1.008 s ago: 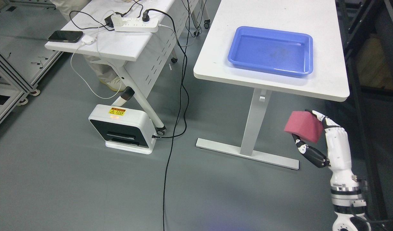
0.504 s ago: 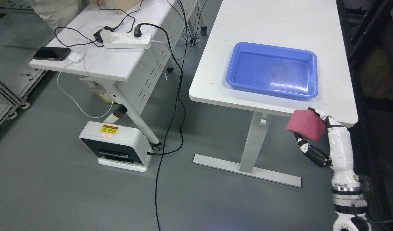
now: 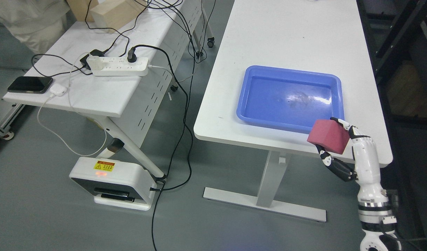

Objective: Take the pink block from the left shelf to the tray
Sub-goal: 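Carry the pink cube in the right hand toward the blue tray, then lower the pink cube into the blue tray with the right hand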

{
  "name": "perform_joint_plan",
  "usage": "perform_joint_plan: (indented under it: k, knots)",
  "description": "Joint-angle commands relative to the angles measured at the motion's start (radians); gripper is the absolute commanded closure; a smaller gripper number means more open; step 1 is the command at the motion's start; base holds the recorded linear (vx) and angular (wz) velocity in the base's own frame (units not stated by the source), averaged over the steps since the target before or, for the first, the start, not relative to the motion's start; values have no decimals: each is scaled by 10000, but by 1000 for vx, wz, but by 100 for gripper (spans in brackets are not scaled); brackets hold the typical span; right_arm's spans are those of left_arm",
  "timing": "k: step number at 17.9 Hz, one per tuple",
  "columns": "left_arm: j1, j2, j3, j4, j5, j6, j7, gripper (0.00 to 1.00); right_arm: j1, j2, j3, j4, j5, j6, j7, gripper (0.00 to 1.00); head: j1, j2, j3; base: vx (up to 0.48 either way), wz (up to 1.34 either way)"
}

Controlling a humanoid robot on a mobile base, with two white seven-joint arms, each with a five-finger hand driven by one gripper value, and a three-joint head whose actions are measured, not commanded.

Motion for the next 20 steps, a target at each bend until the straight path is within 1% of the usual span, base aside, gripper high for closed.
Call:
perform_joint_plan:
  k: [1, 6, 11, 17, 20]
  knots:
    - [200, 175, 0, -175, 0, 1, 2, 0, -55, -174, 164, -8, -15, -174, -17, 93, 0, 0, 0, 228, -142]
    - [200, 175, 0, -175, 0, 1, 2, 0, 36, -174, 179, -8, -30, -311, -17, 93, 0, 0, 0, 209, -167]
    - [200, 175, 0, -175, 0, 1, 2, 0, 36, -174, 255, 8, -31, -205, 120, 93, 0, 0, 0, 189, -79]
    - [200, 175, 0, -175, 0, 1, 2, 0, 67, -183, 776, 8, 61, 9, 1223, 93, 0, 0, 0, 155, -39]
    - [200, 175, 0, -175, 0, 1, 2, 0, 251, -199, 931, 23, 62, 194, 2021, 90, 0, 0, 0, 107, 0]
